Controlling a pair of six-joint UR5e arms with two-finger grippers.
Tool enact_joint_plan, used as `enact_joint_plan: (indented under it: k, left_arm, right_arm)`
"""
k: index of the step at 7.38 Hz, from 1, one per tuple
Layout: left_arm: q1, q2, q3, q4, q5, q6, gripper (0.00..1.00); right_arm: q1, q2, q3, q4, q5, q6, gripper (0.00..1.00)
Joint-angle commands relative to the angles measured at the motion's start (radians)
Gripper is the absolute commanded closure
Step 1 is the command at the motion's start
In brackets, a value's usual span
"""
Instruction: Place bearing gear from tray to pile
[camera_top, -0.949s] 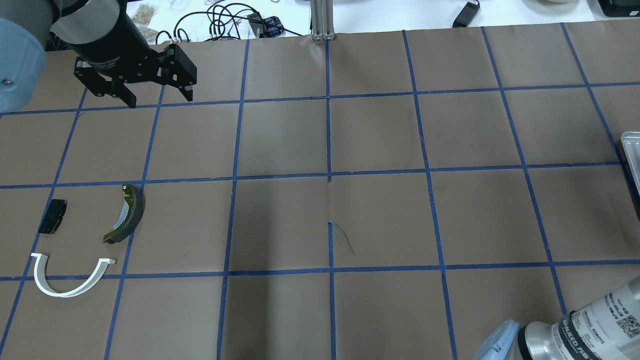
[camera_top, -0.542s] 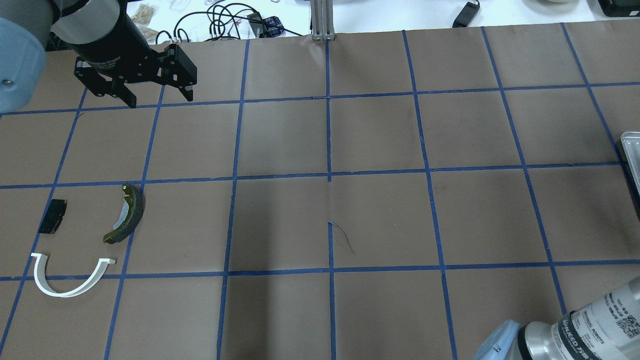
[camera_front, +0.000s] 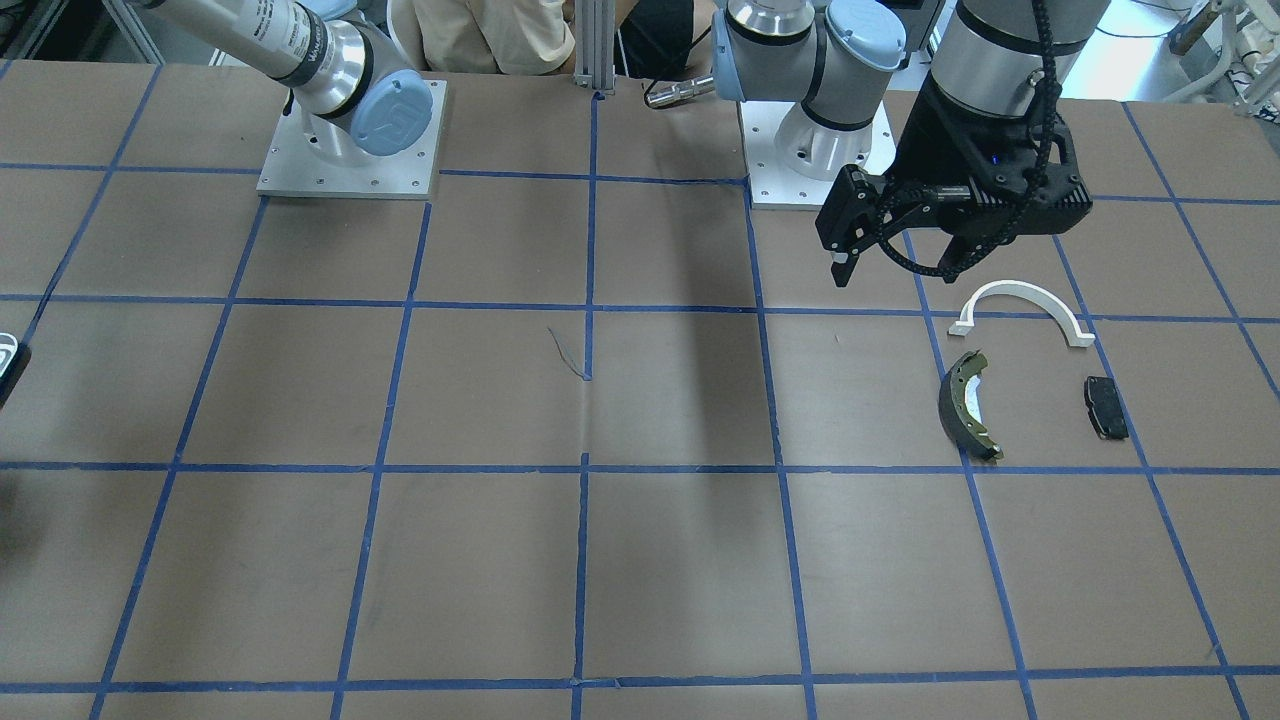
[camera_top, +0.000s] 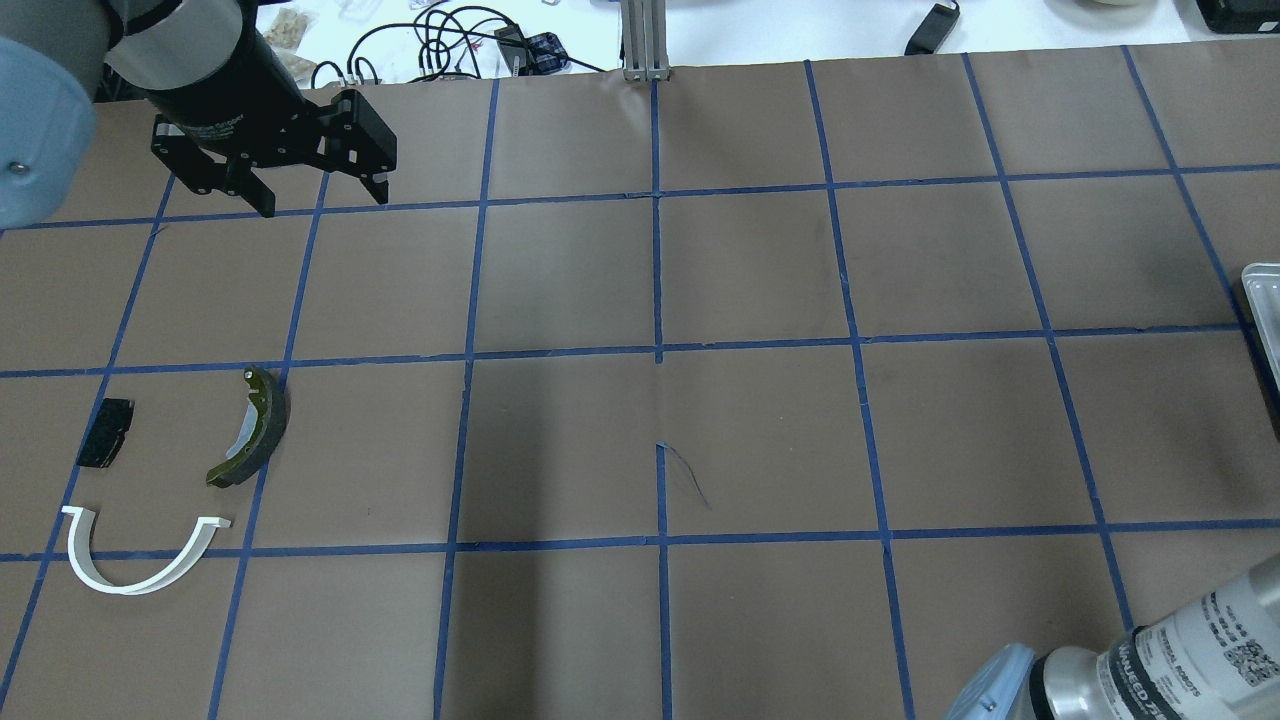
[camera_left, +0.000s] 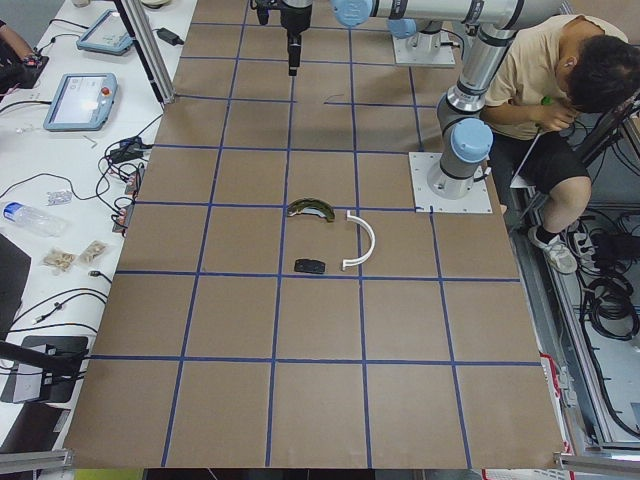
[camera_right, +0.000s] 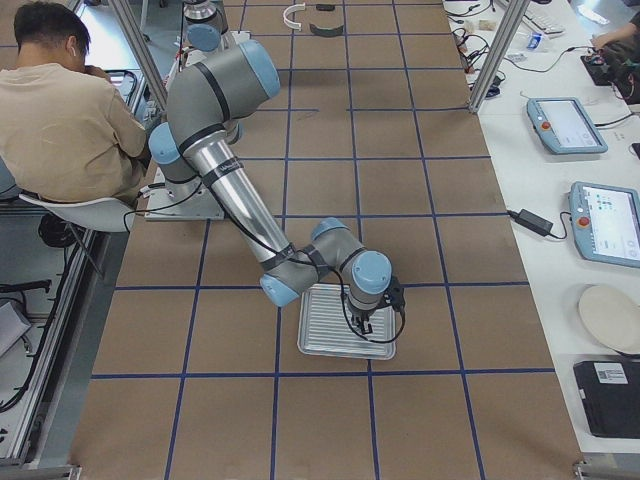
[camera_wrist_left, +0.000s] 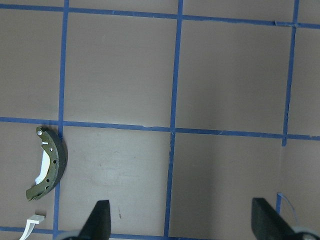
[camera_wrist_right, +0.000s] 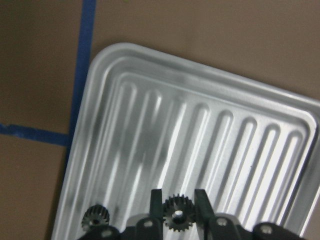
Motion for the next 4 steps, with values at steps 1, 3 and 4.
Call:
enact_joint_plan:
  k: [1,3,4]
  left_arm:
    - [0.0,0.003,0.0,-0.002,0.0,0.0,0.0]
    - [0.0,0.003,0.0,-0.002,0.0,0.0,0.0]
    - [0.0,0.003,0.0,-0.002,0.0,0.0,0.0]
  right_arm:
    - [0.132,-0.086,0.009,0.039,-0.002,0.08,0.93]
    - [0.322,-0.157,0.07,0.107,0.0,0.321,0.93]
    - [0.443,-0.195,0.108,0.126,0.008,0.472,0.92]
